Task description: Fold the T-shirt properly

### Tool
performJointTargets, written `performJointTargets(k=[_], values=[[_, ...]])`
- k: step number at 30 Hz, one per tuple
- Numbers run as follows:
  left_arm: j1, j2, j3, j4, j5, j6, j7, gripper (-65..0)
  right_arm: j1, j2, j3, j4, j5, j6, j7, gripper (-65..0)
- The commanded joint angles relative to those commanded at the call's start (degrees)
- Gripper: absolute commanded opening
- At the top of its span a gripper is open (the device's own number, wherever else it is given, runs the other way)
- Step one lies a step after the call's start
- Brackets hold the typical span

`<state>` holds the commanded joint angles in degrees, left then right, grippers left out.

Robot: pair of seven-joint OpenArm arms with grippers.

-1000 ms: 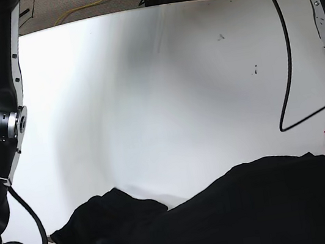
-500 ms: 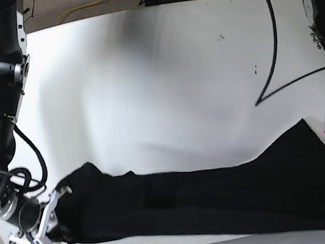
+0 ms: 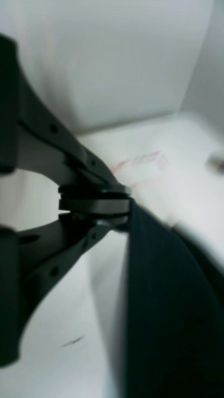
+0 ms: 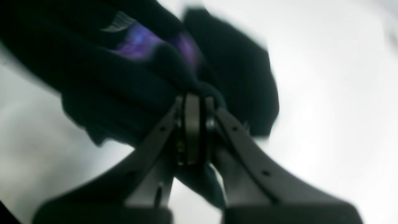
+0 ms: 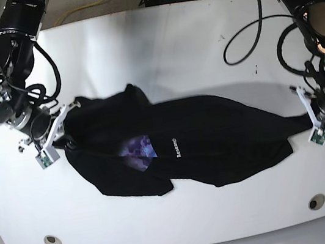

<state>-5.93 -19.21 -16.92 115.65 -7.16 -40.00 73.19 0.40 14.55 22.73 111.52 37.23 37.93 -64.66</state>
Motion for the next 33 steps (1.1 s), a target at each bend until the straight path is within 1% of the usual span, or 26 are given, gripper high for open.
performJointTargets(k=[2,3,5,7,9,11,15,19,22,24,27,29,31,32,33], values=[[4.92,0.00,-1.14,0.00,0.00,0.00,-0.09,-65.0,-3.08,-0.35,2.02,0.00,0.44,-0.09,0.09,-65.0],[7.47,0.00,-2.02,0.00,0.00,0.00,-0.26,-65.0,-4.40,-1.41,3.16,-0.09,0.44,-0.09,0.09,-65.0],[11.60,0.00,-3.78,-0.09,0.09,0.00,-2.20,-65.0,-6.15,-3.16,5.10,-0.09,0.00,-0.09,0.09,-65.0],[16.79,-0.35,-5.54,-0.18,0.18,0.00,-6.15,-65.0,-8.00,-4.31,6.95,-0.35,0.00,-0.09,0.09,-65.0],[20.75,-0.35,-6.68,-0.53,0.26,0.00,-9.76,-65.0,-8.97,-4.57,8.00,-2.11,0.35,-0.09,0.09,-65.0],[25.05,-0.35,-7.82,-0.70,0.26,0.00,-12.13,-65.0,-10.02,-5.01,10.20,-4.22,0.53,-0.09,0.00,-65.0],[29.54,-0.09,-10.81,-0.62,0.18,0.00,-12.22,-65.0,-11.25,-7.21,13.63,-6.68,0.53,-0.09,-0.26,-65.0],[32.35,0.18,-13.01,-0.79,0.18,0.00,-12.22,-65.0,-13.27,-7.65,13.89,-7.12,0.53,-0.26,-0.26,-65.0],[33.05,1.93,-13.98,-0.88,0.26,0.00,-12.31,-65.0,-13.98,-7.65,13.89,-7.12,0.26,-0.44,-0.26,-65.0],[34.11,2.46,-15.38,-0.88,0.26,0.00,-12.31,-65.0,-14.59,-7.74,13.98,-7.12,0.44,-0.53,-0.18,-65.0],[34.46,2.46,-15.82,-0.88,0.26,0.00,-12.31,-65.0,-14.59,-7.91,13.98,-7.12,0.44,-0.53,-0.18,-64.8],[34.55,2.46,-15.91,-0.88,0.26,0.00,-12.31,-65.0,-14.86,-8.79,15.21,-7.03,0.44,-0.53,-0.18,-57.2],[34.90,2.46,-15.91,-0.88,0.26,0.00,-12.31,-65.0,-14.95,-9.05,17.67,-6.95,0.53,-0.53,-0.26,-46.3],[35.69,2.37,-15.82,-0.88,0.26,0.00,-12.31,-65.0,-14.86,-9.41,18.73,-6.95,0.53,-0.53,-0.26,-38.0],[36.13,2.37,-15.47,-0.88,0.26,0.00,-12.31,-63.6,-14.95,-9.67,19.43,-6.86,0.53,-0.53,-0.26,-30.3]])
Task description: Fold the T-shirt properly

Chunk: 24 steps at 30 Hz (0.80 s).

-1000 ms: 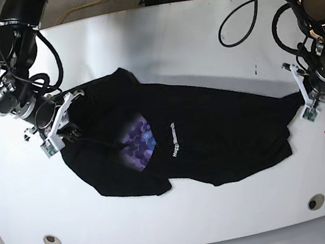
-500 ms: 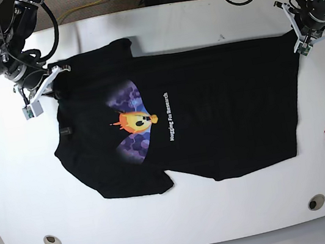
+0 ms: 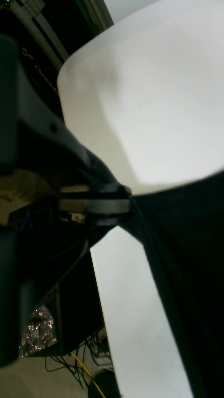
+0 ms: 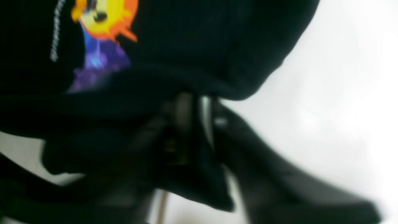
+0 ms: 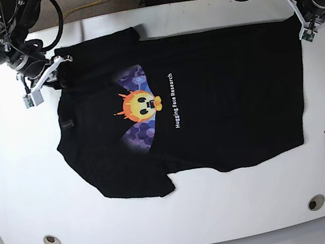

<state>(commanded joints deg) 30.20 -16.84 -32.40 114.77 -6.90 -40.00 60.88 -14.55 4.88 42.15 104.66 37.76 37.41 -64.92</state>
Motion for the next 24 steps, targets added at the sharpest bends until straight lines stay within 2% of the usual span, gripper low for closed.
performJointTargets(k=[1,3,4,8,9,10,16,21,24], values=[[0.26,-0.09,0.26,0.00,0.00,0.00,0.00,-61.9,0.00,0.00,0.35,0.09,0.00,0.00,0.00,-26.3],[0.44,-0.26,1.05,-0.09,0.00,0.00,0.09,-54.3,0.00,0.00,0.44,0.09,0.00,0.00,0.00,-16.3],[0.53,-0.26,1.58,-0.09,0.00,0.00,0.35,-46.4,0.00,0.00,0.44,0.09,0.00,0.00,0.00,-12.8],[2.73,0.00,3.25,-0.09,0.00,0.00,0.35,-18.5,0.18,0.26,0.44,0.18,-0.09,0.00,0.00,-11.9],[2.81,0.09,3.34,-0.09,0.00,0.00,0.35,-13.3,0.26,0.35,0.44,0.18,-0.26,0.00,0.00,-11.9],[2.81,0.09,3.25,-0.09,0.00,0.00,0.35,-11.3,0.26,0.35,0.44,0.18,-0.35,0.00,0.00,-11.9],[1.67,0.09,0.97,0.26,-0.62,0.00,0.35,-11.1,2.29,0.53,0.44,0.00,-0.53,0.00,0.18,-11.9],[-4.13,0.09,0.88,0.26,-0.35,0.00,0.35,-11.1,6.33,0.62,0.44,-0.09,-0.53,-0.09,0.09,-11.9],[-7.47,0.09,0.70,0.18,-0.18,0.00,0.35,-11.1,10.11,2.11,0.09,-1.41,-0.62,-0.09,0.09,-11.9]])
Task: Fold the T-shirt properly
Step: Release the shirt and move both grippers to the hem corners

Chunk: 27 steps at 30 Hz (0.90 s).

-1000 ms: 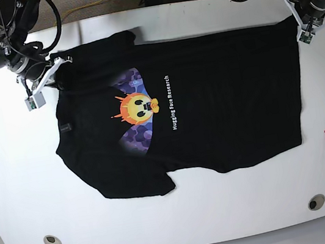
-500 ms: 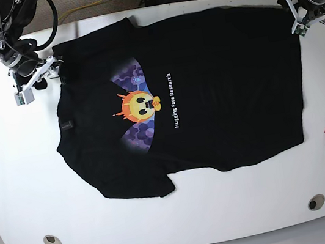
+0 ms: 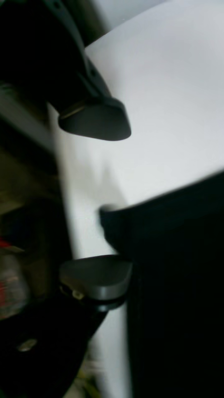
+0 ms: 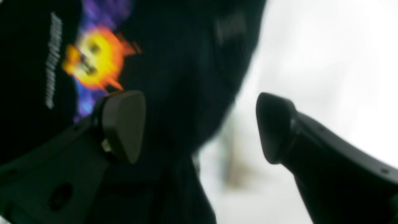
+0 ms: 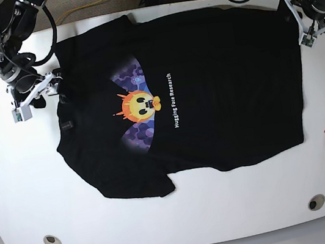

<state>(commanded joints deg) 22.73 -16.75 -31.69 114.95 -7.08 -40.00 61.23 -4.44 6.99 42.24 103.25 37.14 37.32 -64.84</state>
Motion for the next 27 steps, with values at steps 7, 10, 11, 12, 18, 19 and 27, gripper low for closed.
performJointTargets(k=[7,10,11,12,18,19,27], values=[[-5.89,-0.09,0.26,0.00,-0.26,0.00,0.00,-11.1,12.92,4.66,-4.22,-13.19,-3.43,0.00,0.53,-11.9],[-7.38,-0.26,1.23,0.00,-0.35,0.00,0.00,-12.9,18.90,5.36,-6.07,-20.13,-8.79,0.26,2.99,-11.9],[-8.53,-0.26,1.41,0.00,-0.35,0.00,0.00,-14.0,20.75,5.54,-6.51,-22.77,-10.90,0.44,4.57,-11.9],[-9.58,-0.09,1.76,0.00,-0.18,0.00,0.00,-14.4,22.86,6.24,-6.95,-25.49,-13.01,0.53,6.33,-11.9],[-16.26,0.00,1.85,-0.35,0.26,0.00,0.00,-14.6,31.91,10.37,-11.78,-43.43,-18.02,0.62,16.35,-11.9],[-16.70,0.09,1.85,-0.53,0.26,0.00,0.00,-14.6,32.70,10.99,-12.57,-45.89,-18.02,0.62,18.02,-11.9],[-21.10,0.09,1.85,-1.41,0.26,0.00,0.00,-14.3,39.47,16.35,-23.82,-68.22,-18.20,0.62,36.66,-11.9]])
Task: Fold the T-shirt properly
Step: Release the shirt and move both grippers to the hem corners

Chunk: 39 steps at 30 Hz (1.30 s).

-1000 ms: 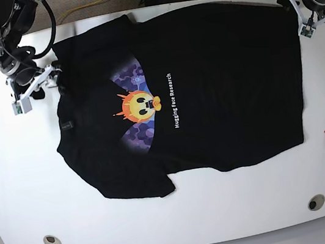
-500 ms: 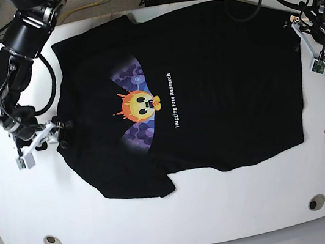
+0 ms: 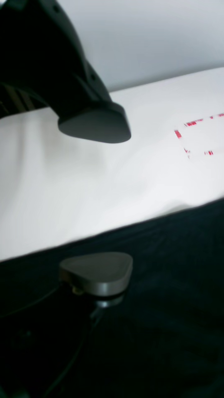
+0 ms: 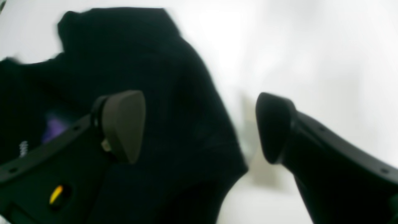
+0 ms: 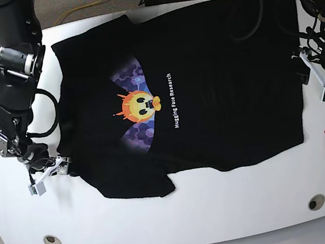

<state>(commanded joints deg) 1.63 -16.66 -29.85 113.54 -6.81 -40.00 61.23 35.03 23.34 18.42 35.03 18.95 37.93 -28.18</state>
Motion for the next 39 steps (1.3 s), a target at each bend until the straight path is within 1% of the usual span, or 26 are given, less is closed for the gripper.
performJointTargets(k=[4,7,10,16,17,19,21,23,24,25,27,28,30,32,33,35,36,37,39], values=[[-0.88,0.00,-0.18,-0.44,0.00,0.00,0.00,-14.3,0.35,1.05,-3.60,-4.75,-0.09,-0.53,5.80,-11.9],[-0.97,0.00,-0.09,-0.44,-0.09,0.00,0.00,-14.2,0.00,1.32,-5.71,-5.71,-0.09,-0.62,9.05,-11.9],[-0.97,0.00,-0.09,-0.44,-0.09,0.00,-0.18,-14.2,-0.18,1.32,-7.47,-7.47,-0.09,-0.62,10.73,-11.9],[-1.67,0.00,-0.09,-1.32,-0.09,0.00,-0.18,-14.2,-0.79,0.62,-8.09,-8.97,-0.18,-0.70,11.25,-12.0],[-1.85,0.00,-0.18,-1.93,-0.09,0.00,-0.18,-14.2,-1.32,-0.44,-8.18,-8.53,-0.18,-0.70,11.25,-13.5],[-2.73,0.00,-0.26,-2.90,-0.09,0.00,-0.18,-14.2,-1.49,-1.23,-8.18,-8.26,-0.18,-0.70,11.25,-18.2],[-3.78,0.00,-0.26,-4.92,-0.09,0.31,-0.18,-14.2,-1.49,-1.58,-8.18,-8.26,-0.18,-0.70,11.25,-27.1],[-5.01,0.00,-0.26,-7.38,-0.09,3.38,-0.18,-14.0,-1.49,-2.20,-8.18,-8.26,-0.18,-0.70,11.25,-33.5],[-5.89,0.00,-0.26,-8.79,-0.09,4.79,-0.18,-14.0,-1.49,-2.46,-8.18,-8.26,-0.18,-0.70,11.25,-34.6],[-7.03,0.00,-0.26,-10.73,-0.09,5.93,-0.18,-13.9,-1.49,-2.55,-8.18,-8.26,-0.18,-0.70,11.25,-34.2],[-8.97,0.00,-0.26,-14.33,-0.09,7.34,-0.18,-13.9,-1.49,-2.73,-8.18,-8.26,-0.18,-0.70,11.25,-34.1],[-10.37,0.00,-0.26,-17.23,-0.18,8.31,-0.18,-13.9,-1.49,-2.73,-8.18,-8.26,-0.18,-0.70,11.25,-35.2],[-13.10,0.00,-0.26,-22.51,-0.26,9.45,-0.26,-13.9,-1.49,-2.81,-8.18,-8.26,-0.18,-0.70,11.25,-39.8],[-15.12,0.00,-0.26,-26.20,-0.26,9.89,-0.35,-13.9,-1.49,-2.90,-8.18,-8.26,-0.18,-0.70,11.25,-46.0],[-16.70,0.00,-0.26,-28.84,-0.35,9.98,-0.88,-13.9,-1.41,-2.90,-8.26,-8.26,-0.18,-0.70,11.25,-50.6],[-18.46,0.44,-0.18,-32.70,-0.26,9.98,-3.34,-13.9,-1.41,-2.90,-8.26,-8.26,-0.18,-0.70,11.25,-55.8],[-19.08,0.97,-0.18,-34.20,-0.18,10.24,-4.84,-13.9,-1.41,-2.90,-8.26,-8.26,-0.18,-0.70,11.25,-57.4],[-19.87,1.32,-0.09,-36.84,-0.09,10.59,-7.30,-13.9,-1.41,-2.99,-8.26,-8.26,-0.18,-0.70,11.25,-58.8],[-20.66,1.32,0.00,-40.26,-0.09,11.03,-9.49,-13.9,-1.41,-2.99,-8.26,-8.26,-0.18,-0.70,11.25,-58.8]])
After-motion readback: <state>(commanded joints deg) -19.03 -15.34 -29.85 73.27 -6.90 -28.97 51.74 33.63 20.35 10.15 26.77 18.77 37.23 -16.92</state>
